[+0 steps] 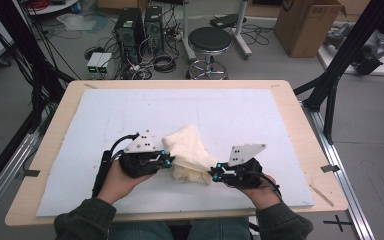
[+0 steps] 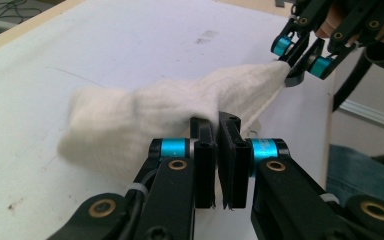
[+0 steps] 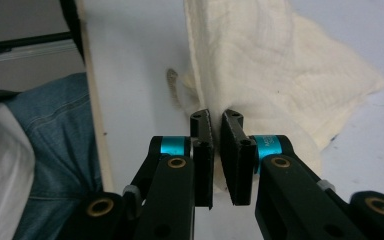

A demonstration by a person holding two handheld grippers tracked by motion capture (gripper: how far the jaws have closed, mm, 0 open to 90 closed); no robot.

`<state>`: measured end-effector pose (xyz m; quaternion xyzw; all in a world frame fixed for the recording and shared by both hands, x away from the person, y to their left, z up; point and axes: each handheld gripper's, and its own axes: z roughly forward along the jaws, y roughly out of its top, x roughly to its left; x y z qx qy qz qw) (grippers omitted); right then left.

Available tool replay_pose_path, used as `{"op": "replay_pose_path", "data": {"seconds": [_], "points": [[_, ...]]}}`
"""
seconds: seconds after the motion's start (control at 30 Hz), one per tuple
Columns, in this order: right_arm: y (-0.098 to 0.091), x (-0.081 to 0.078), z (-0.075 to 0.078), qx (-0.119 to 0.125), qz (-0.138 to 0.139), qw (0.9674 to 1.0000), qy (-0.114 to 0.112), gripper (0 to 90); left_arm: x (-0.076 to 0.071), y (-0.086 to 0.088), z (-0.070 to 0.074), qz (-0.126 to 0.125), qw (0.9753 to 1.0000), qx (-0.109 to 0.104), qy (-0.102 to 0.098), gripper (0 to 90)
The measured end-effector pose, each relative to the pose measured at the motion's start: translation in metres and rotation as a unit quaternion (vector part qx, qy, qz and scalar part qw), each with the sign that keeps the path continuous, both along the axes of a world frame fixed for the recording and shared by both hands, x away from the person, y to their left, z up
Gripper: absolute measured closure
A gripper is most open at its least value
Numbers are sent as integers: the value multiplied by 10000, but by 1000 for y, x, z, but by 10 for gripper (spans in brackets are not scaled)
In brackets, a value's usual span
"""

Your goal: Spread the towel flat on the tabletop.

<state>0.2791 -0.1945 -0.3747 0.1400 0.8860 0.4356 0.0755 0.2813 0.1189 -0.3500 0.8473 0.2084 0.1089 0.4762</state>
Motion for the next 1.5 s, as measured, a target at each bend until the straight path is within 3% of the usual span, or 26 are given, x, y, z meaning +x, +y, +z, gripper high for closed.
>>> {"op": "replay_pose_path", "data": {"seconds": [0.07, 0.13, 0.27, 0.37, 0.47, 0.53, 0.67, 0.8, 0.87, 0.97, 1.07, 1.23, 1.5], "points": [[1, -1, -4, -150, -21, 9999, -34, 840, 1, -2, -11, 58, 10000, 39, 62, 824], [-3, 2, -9, -227, -104, 9997, 62, 840, 5, -6, -26, 114, 9996, 23, 241, 781], [-20, 15, -24, -278, -402, 9984, 299, 840, 8, -16, -52, 87, 9986, 249, 461, 640], [-27, 20, -29, -255, -517, 9977, 343, 840, 8, -20, -65, 35, 9974, 362, 616, 609], [-34, 27, -34, -229, -629, 9968, 442, 840, 11, -27, -73, 28, 9954, 668, 692, 543], [-35, 30, -35, -224, -676, 9964, 452, 840, 13, -31, -77, 43, 9941, 723, 804, 520], [-35, 32, -35, -198, -685, 9966, 423, 840, 17, -41, -82, 60, 9929, 905, 772, 564], [-34, 32, -34, -177, -650, 9970, 390, 840, 17, -40, -80, -55, 9937, 895, 670, 789], [-32, 31, -32, -140, -627, 9972, 390, 840, 16, -33, -75, -109, 9943, 821, 670, 853], [-30, 26, -27, -71, -564, 9978, 331, 840, 12, -16, -64, -151, 9950, 770, 613, 868], [-24, 17, -20, -59, -419, 9988, 248, 840, 2, 9, -51, -167, 9963, 622, 564, 868], [-3, -4, -15, -23, -21, 9996, 275, 839, -18, 56, -34, -31, 9972, 655, 346, 869], [27, -26, -16, -93, 491, 9979, 400, 826, -44, 106, -34, 206, 9977, 558, 315, 863]]}}
